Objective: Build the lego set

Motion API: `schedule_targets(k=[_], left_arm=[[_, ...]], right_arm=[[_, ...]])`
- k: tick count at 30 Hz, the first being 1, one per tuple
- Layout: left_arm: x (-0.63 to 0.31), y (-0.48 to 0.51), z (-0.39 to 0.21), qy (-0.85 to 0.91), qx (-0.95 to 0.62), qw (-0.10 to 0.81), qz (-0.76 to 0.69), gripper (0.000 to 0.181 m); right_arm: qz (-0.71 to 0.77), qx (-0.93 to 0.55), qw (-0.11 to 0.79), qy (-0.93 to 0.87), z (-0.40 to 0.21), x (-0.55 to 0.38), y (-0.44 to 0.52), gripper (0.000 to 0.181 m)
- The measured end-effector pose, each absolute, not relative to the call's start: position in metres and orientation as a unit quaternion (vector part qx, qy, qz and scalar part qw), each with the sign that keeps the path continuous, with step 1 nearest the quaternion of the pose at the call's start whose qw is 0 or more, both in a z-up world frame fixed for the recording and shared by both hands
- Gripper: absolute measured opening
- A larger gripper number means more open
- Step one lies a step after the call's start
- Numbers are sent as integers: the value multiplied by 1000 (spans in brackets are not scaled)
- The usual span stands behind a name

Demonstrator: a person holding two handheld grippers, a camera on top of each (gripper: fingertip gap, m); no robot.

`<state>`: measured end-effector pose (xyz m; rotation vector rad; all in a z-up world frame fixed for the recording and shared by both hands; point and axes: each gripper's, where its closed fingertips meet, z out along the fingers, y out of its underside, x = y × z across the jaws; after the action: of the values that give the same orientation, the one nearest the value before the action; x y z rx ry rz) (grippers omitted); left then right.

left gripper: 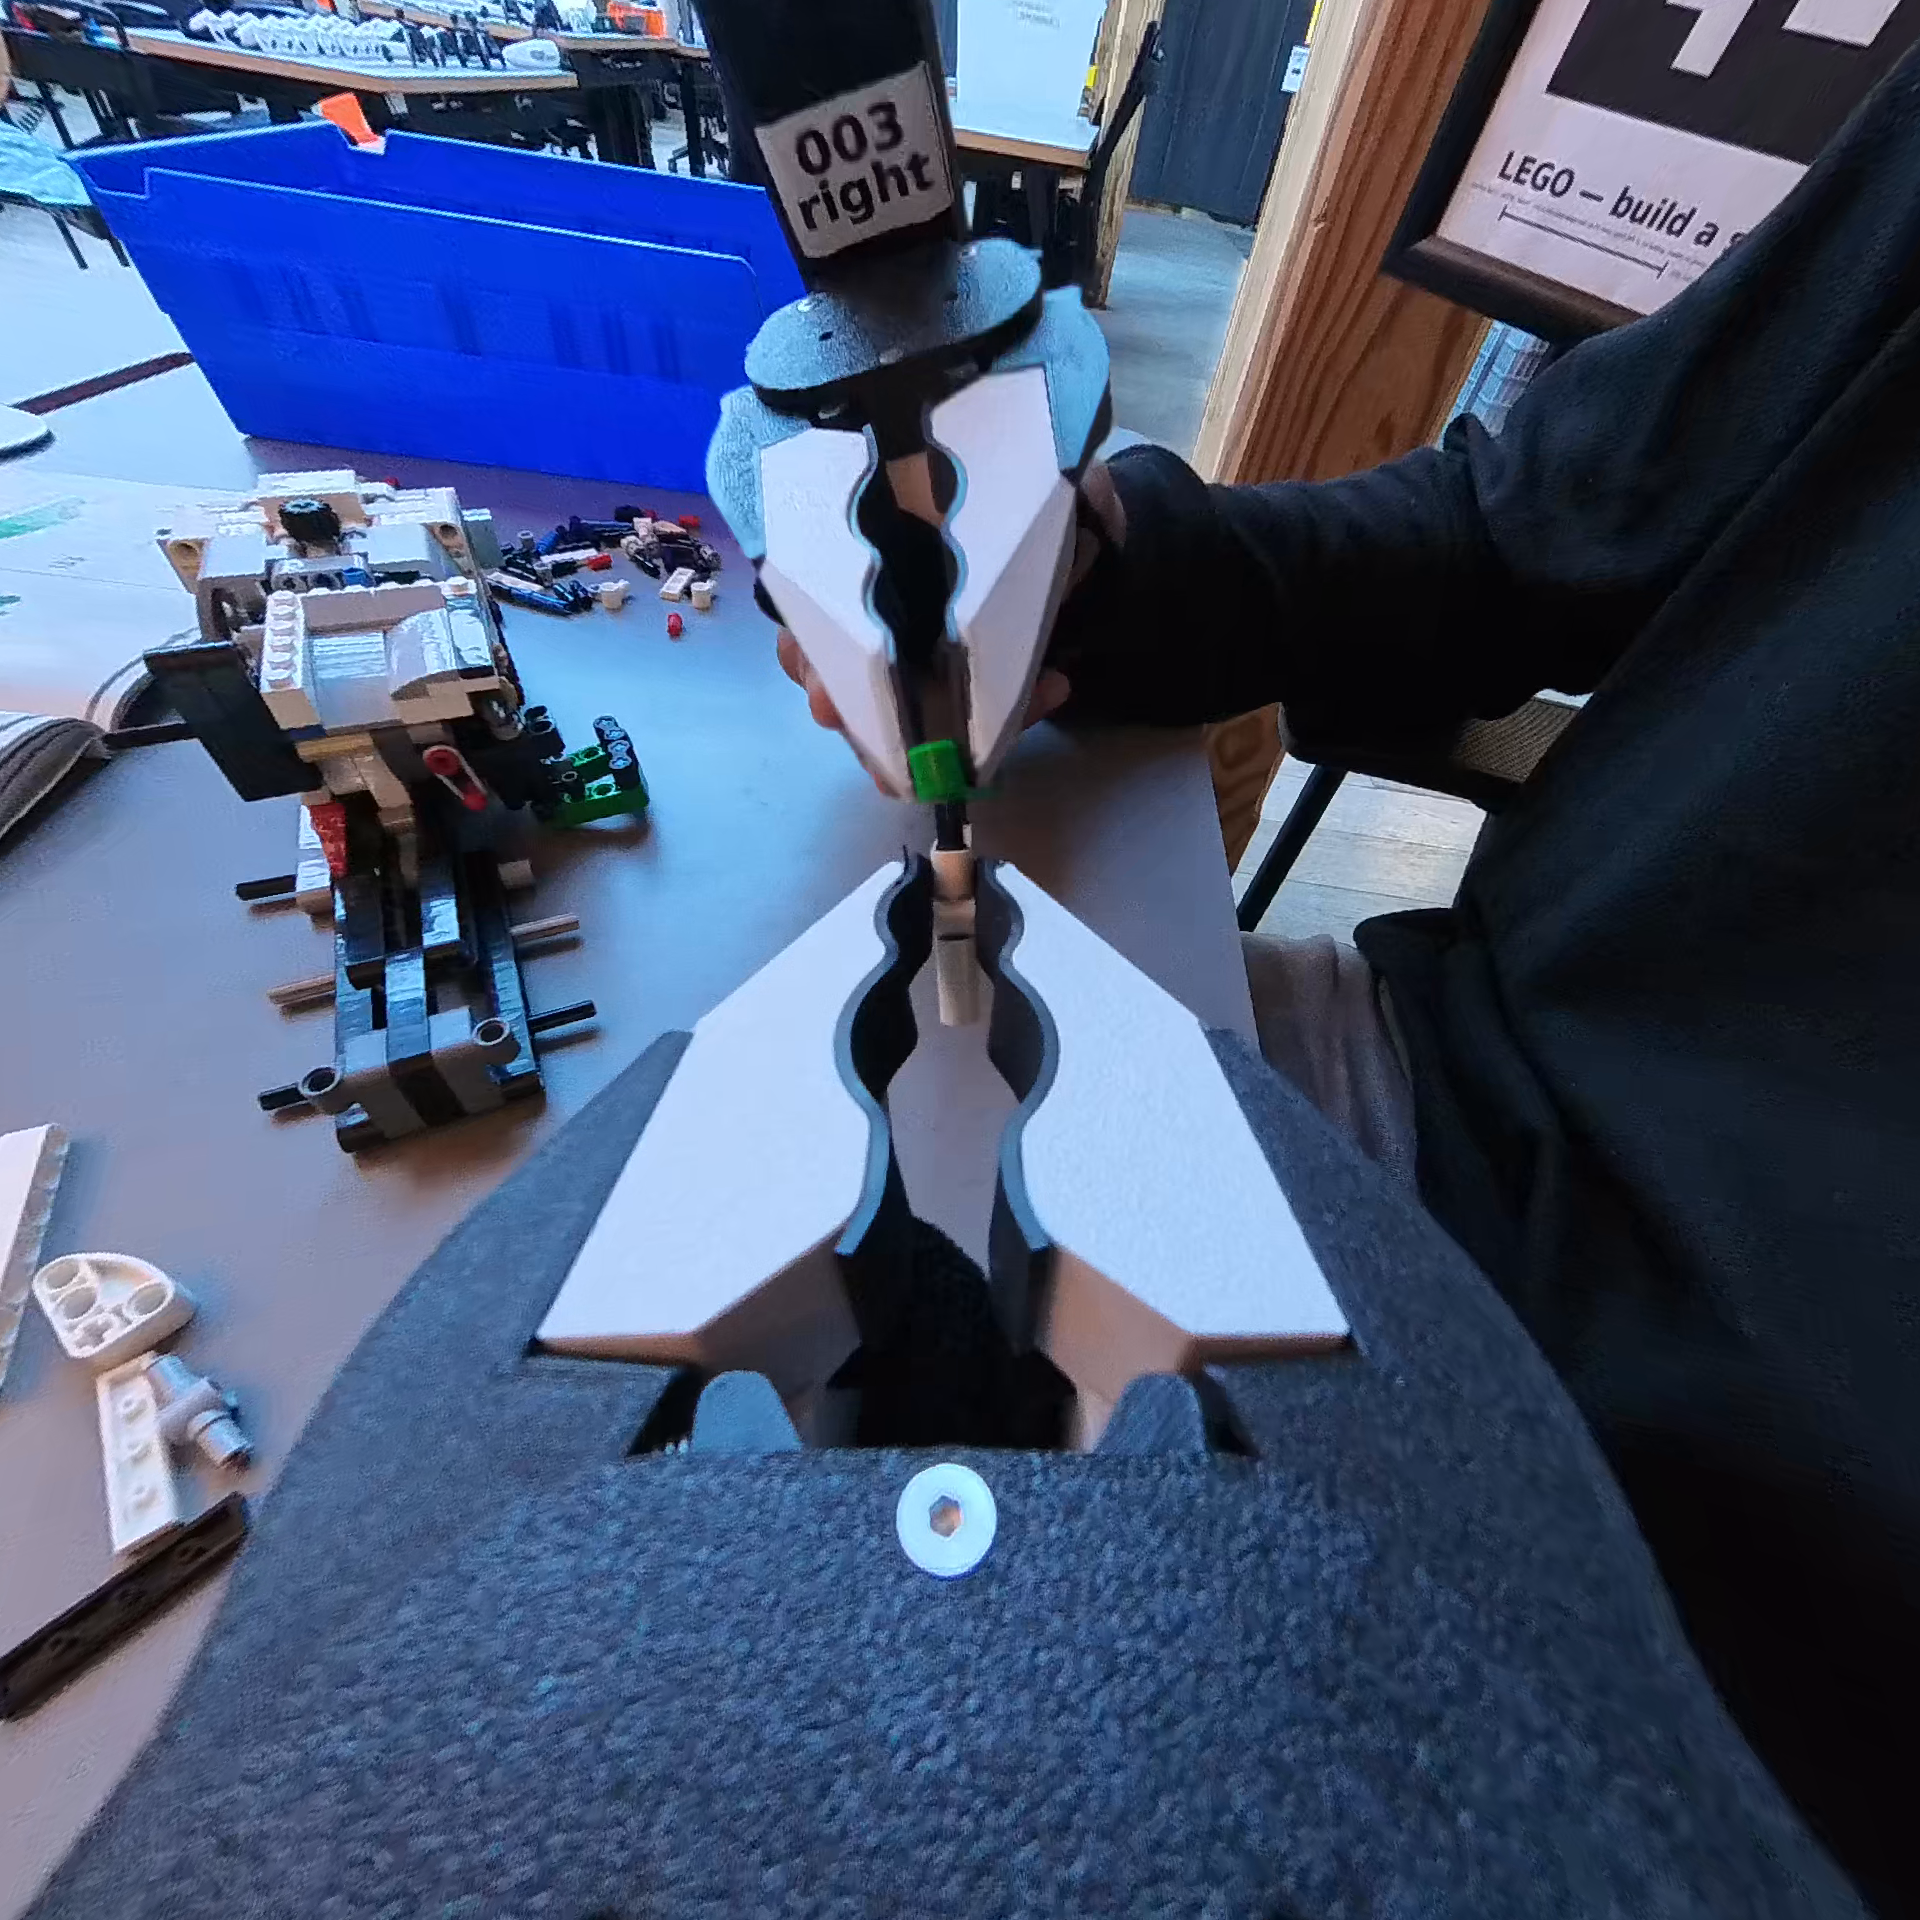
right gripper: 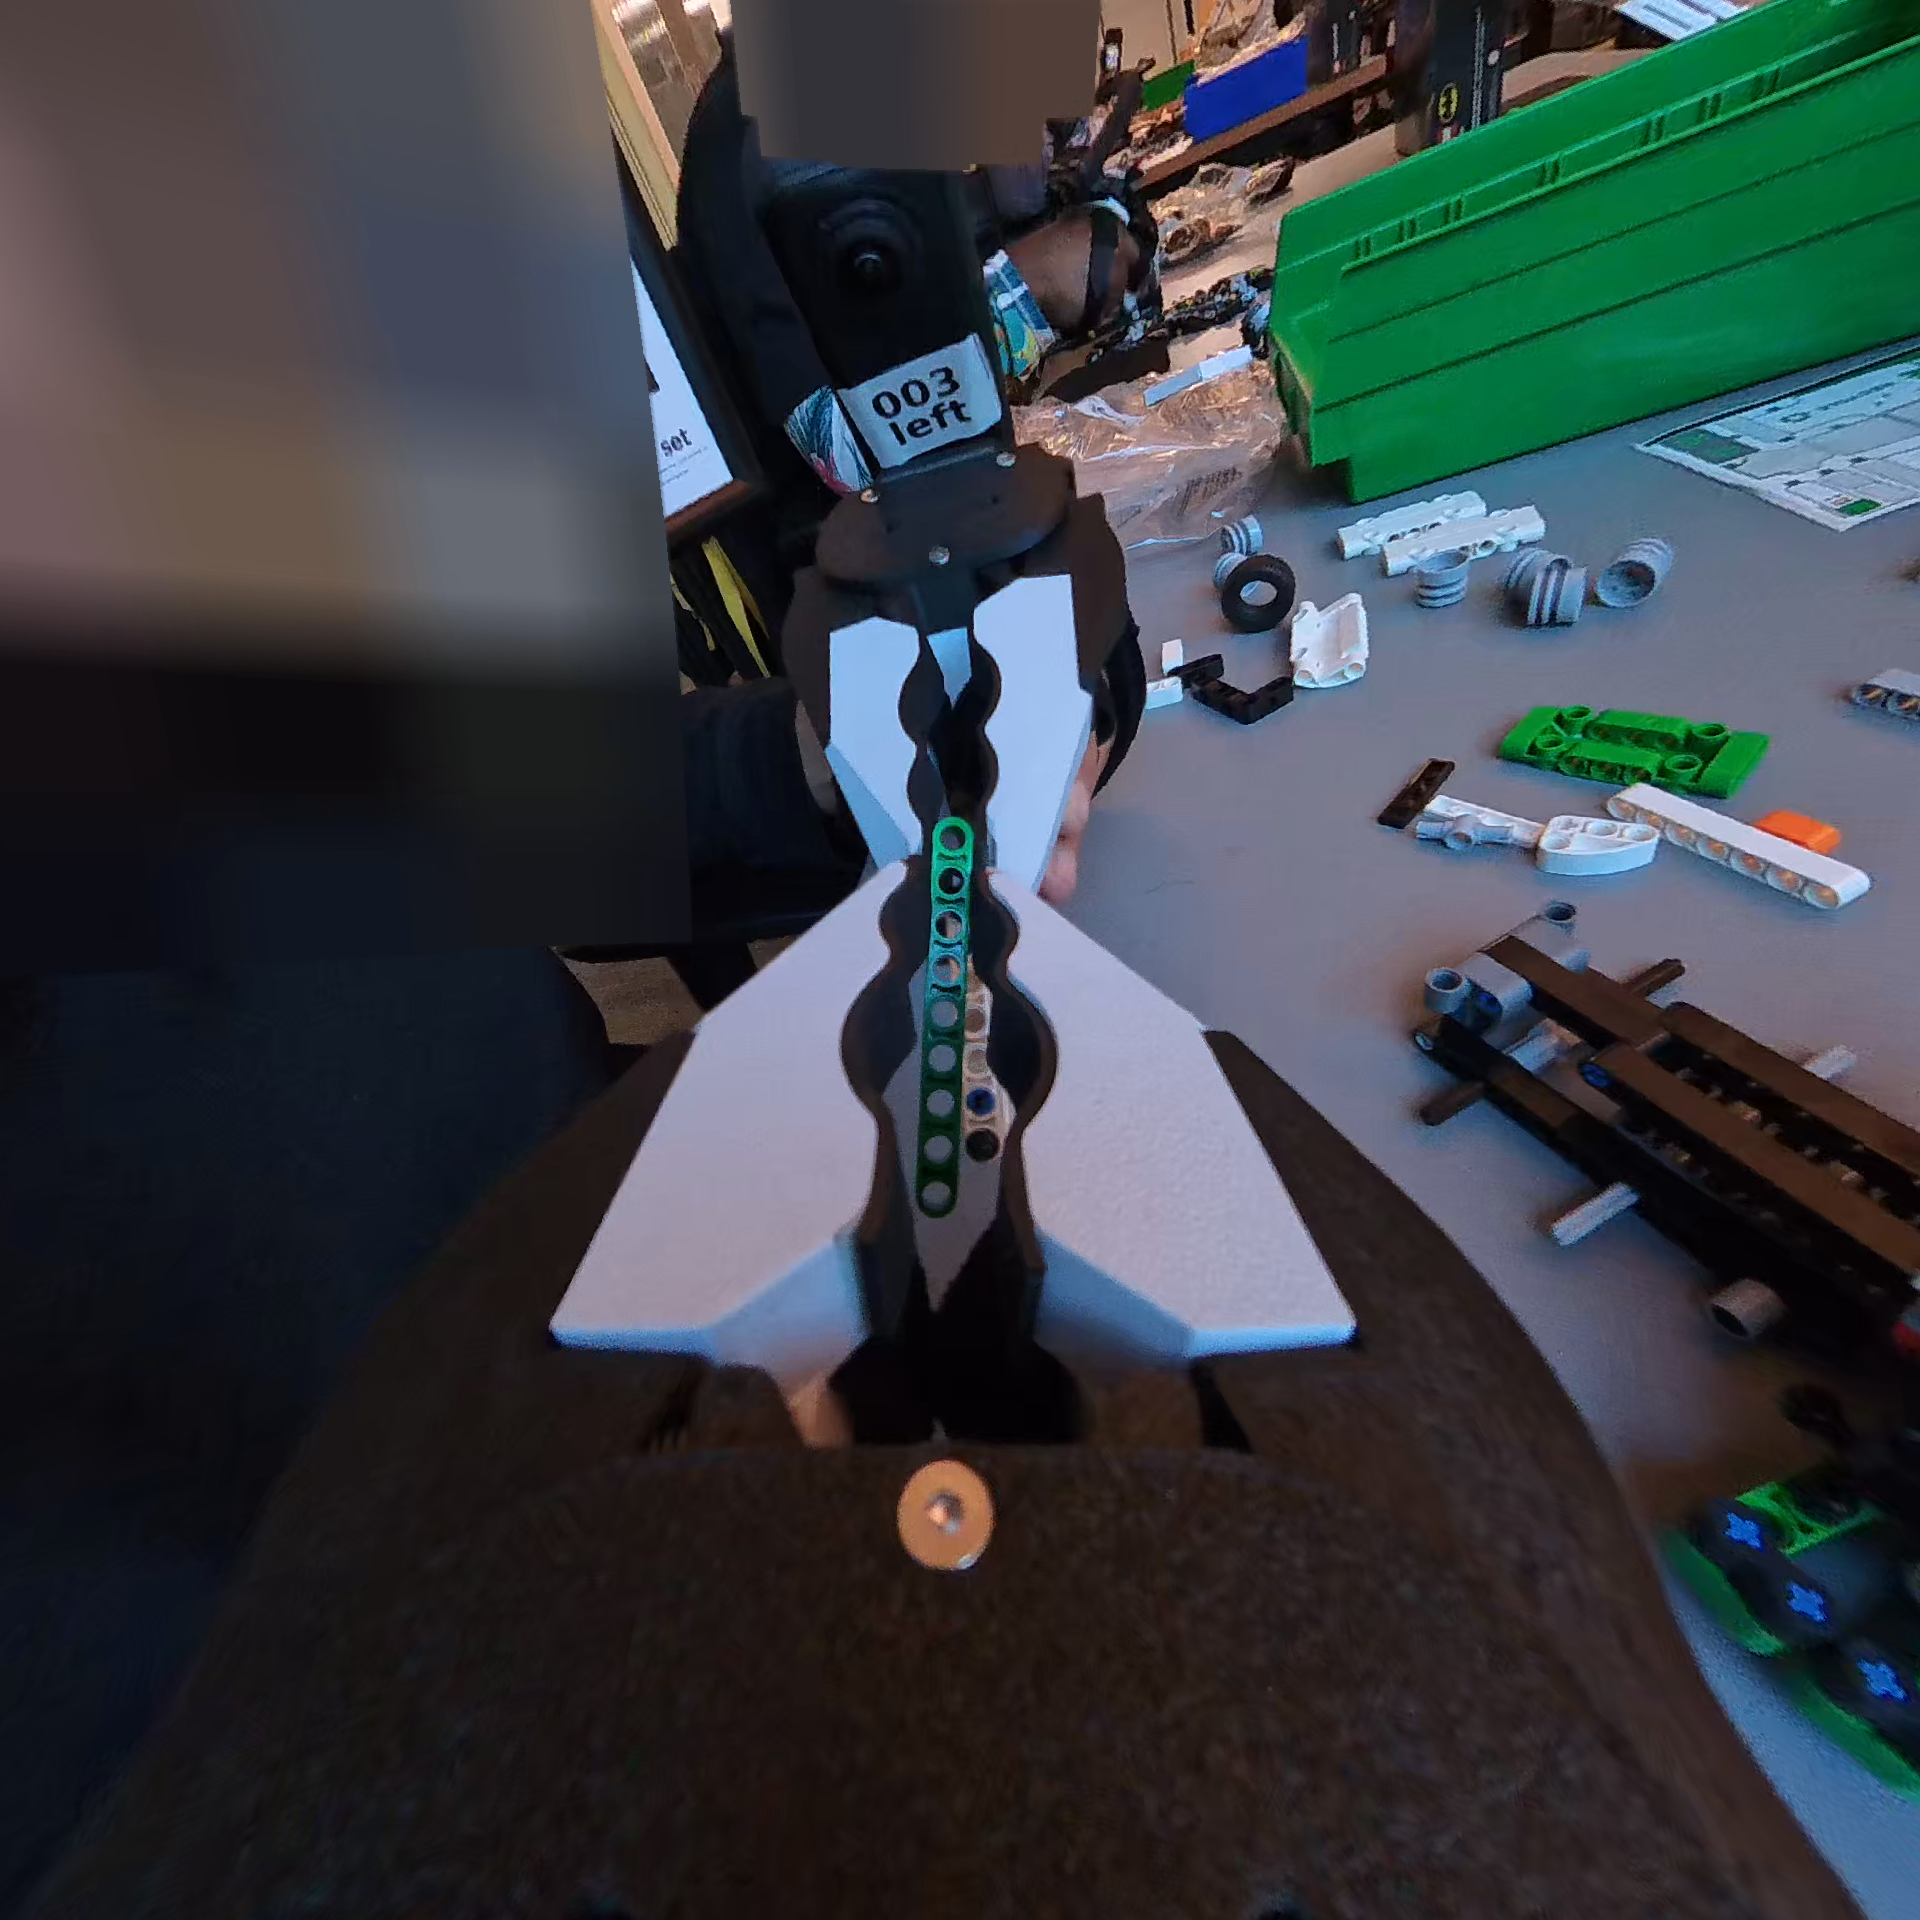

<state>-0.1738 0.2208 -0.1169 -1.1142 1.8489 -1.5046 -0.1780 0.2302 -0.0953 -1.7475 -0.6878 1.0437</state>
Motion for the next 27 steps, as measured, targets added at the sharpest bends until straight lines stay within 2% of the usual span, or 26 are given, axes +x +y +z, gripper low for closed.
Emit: schedule_targets(k=[27], left_arm=[[-176,219,-118,676,-415,198,-576,6]], right_arm=[[311,-705,521,-368,-102,-181,230,7]])
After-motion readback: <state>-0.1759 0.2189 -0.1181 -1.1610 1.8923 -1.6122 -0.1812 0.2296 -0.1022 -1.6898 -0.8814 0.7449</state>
